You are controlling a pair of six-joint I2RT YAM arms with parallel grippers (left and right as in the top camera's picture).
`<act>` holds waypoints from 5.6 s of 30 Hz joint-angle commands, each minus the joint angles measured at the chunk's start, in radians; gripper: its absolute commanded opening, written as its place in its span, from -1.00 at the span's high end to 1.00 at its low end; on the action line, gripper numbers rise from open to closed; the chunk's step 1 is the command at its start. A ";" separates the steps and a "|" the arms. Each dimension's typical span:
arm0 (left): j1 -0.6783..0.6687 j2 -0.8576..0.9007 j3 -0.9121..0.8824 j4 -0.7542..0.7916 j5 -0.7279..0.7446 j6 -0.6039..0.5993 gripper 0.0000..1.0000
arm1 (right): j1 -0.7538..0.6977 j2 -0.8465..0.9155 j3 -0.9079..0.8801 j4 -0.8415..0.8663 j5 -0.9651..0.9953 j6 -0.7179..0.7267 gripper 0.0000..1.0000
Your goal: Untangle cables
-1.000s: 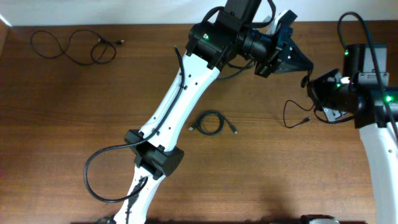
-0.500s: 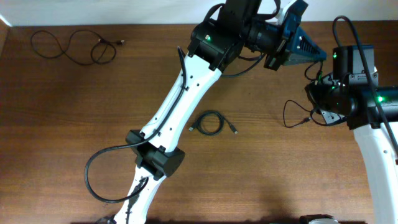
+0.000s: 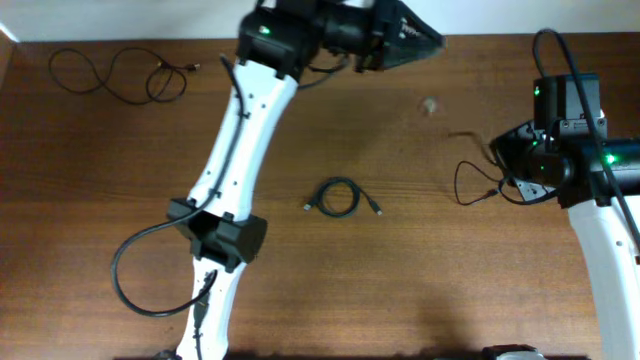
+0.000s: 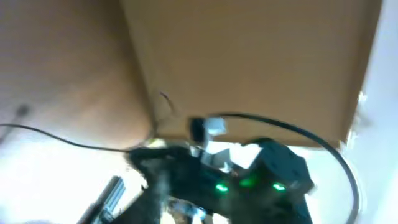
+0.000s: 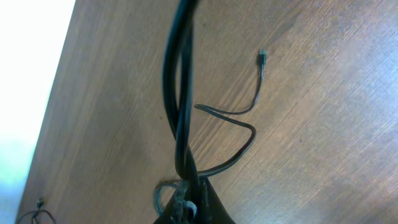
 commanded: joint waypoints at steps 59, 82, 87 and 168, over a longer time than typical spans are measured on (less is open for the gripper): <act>-0.247 -0.010 0.010 -0.475 -0.270 1.422 1.00 | -0.093 0.071 0.169 0.005 -0.504 -0.193 0.92; -0.243 -0.010 0.010 -0.534 -0.311 1.492 1.00 | -0.391 0.066 0.245 -0.101 -0.362 -0.542 -0.97; -0.243 -0.022 0.010 -0.571 -0.279 1.556 1.00 | -0.394 0.134 0.245 -0.100 -0.358 -0.550 -0.97; -0.225 -0.179 0.012 -0.399 -0.355 1.690 1.00 | -0.357 0.213 0.245 -0.314 -0.649 -0.686 0.21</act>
